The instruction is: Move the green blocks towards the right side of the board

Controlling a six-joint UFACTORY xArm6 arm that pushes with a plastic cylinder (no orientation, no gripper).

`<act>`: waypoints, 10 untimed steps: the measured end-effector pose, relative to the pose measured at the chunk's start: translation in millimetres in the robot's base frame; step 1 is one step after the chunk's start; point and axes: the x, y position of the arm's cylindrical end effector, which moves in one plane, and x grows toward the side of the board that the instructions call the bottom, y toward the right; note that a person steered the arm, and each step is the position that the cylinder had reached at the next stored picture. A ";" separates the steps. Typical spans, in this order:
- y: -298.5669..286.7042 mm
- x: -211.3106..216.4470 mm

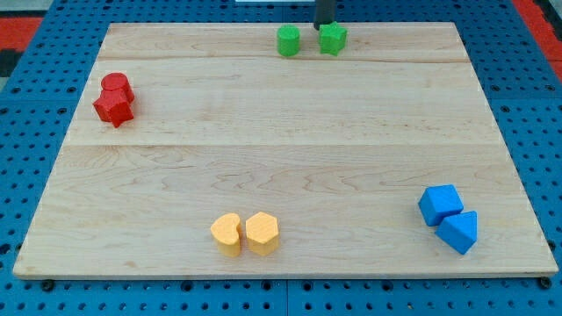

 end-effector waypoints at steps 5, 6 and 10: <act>-121.6 24.5; -97.7 44.4; -78.6 95.7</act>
